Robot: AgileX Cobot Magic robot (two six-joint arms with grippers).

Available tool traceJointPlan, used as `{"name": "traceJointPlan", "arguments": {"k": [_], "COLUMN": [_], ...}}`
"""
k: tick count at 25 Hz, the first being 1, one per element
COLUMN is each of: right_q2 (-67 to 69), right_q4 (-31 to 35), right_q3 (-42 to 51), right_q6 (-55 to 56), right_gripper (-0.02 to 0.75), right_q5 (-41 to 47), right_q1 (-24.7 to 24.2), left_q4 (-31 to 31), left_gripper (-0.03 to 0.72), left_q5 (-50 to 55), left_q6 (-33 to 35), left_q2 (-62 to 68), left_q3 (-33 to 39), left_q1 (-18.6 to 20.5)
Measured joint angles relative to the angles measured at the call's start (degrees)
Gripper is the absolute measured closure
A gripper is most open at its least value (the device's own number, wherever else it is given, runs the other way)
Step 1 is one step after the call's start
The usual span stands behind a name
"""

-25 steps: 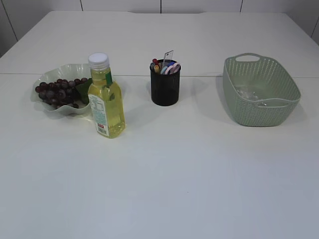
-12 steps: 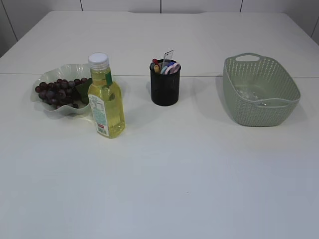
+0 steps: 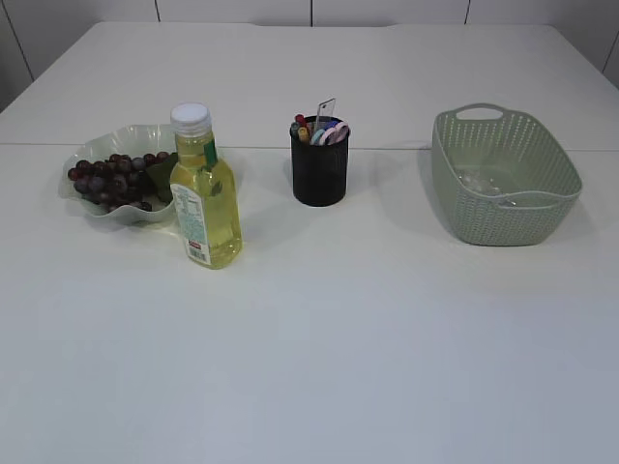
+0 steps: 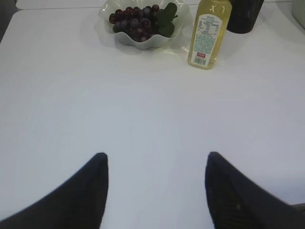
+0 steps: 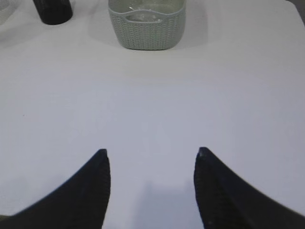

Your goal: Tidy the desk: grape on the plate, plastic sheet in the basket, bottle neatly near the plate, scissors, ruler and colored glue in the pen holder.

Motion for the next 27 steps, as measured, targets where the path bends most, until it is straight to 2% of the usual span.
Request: {"name": "traceJointPlan", "arguments": {"k": [7,13,16,27], "right_q2": [0.0,0.0,0.0,0.0], "right_q4": [0.0,0.0,0.0,0.0], "right_q3": [0.0,0.0,0.0,0.0], "right_q6": [0.0,0.0,0.0,0.0], "right_gripper": [0.288,0.288,0.288,0.288], "right_q5": [0.0,0.0,0.0,0.0], "right_q1": [-8.9,-14.0,-15.0,-15.1], "left_q4": [0.0,0.0,0.0,0.0], "left_gripper": [0.216,0.216,0.221,0.240], "left_q5": [0.1,0.1,0.1,0.1], "left_q6": [0.1,0.1,0.1,0.1], "left_q2": [0.0,0.0,0.0,0.0], "left_q3": [0.0,0.0,0.0,0.0], "left_q1": [0.2,4.4,6.0,6.1]}}
